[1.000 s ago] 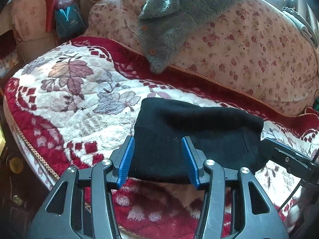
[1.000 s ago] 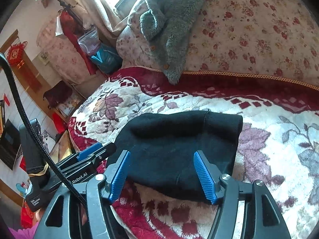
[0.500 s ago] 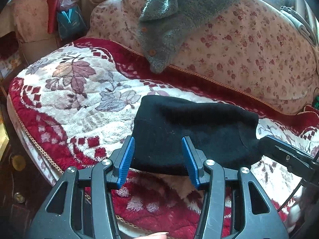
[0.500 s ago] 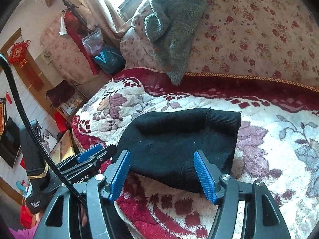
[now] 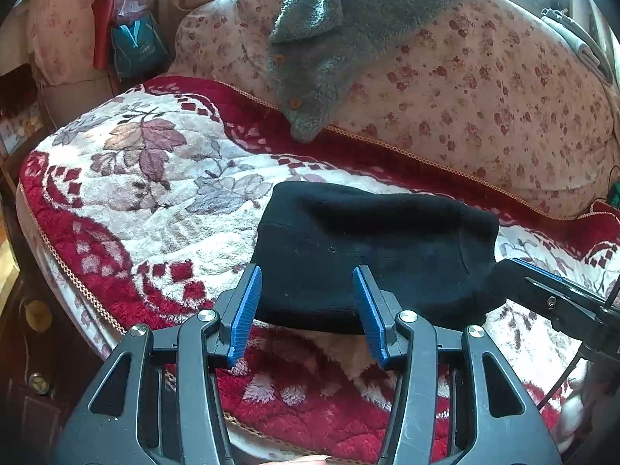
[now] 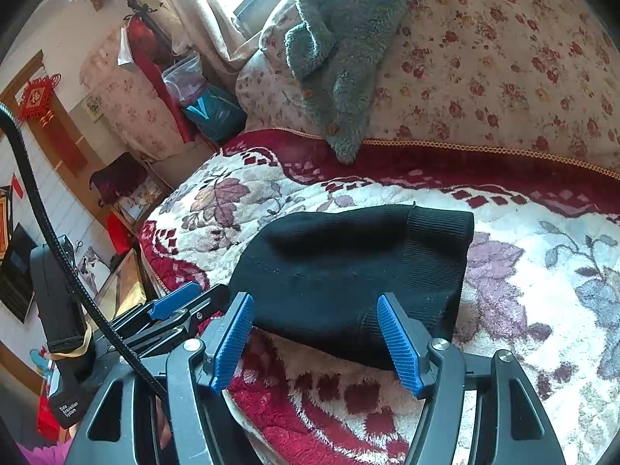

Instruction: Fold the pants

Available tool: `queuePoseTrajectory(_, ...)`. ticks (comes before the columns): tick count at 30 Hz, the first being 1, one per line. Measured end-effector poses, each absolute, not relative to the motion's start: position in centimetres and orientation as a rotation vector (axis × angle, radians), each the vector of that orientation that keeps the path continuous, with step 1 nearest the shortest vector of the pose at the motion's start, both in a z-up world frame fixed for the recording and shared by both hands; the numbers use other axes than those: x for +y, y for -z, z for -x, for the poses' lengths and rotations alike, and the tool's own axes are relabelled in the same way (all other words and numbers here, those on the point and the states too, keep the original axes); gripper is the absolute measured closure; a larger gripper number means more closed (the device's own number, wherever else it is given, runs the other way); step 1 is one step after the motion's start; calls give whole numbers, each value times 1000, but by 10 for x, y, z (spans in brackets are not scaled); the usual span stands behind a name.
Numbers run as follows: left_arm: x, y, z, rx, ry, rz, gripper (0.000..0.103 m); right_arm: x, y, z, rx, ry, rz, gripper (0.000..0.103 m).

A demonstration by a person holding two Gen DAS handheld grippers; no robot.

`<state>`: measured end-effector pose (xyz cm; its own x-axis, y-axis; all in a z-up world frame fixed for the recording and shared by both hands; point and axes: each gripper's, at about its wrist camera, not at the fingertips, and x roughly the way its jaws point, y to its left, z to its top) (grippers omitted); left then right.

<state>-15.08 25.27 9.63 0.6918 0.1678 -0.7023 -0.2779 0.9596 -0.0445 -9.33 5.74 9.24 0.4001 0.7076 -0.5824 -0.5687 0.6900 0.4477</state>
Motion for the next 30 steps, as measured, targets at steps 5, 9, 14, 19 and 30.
queuePoseTrajectory(5,252,-96,151,769,-251,151,55,57,-90,92,838,-806,-186,38)
queuePoseTrajectory(9,251,-95,150,771,-248,151,55,55,-91,91,835,-808,-192,38)
queuePoseTrajectory(14,251,-95,149,771,-248,149,55,55,-92,90,830,-810,-197,38)
queuePoseTrajectory(19,251,-96,149,771,-248,149,55,56,-92,90,834,-811,-194,38)
queuePoseTrajectory(30,252,-96,148,773,-247,148,55,59,-91,91,839,-814,-181,38)
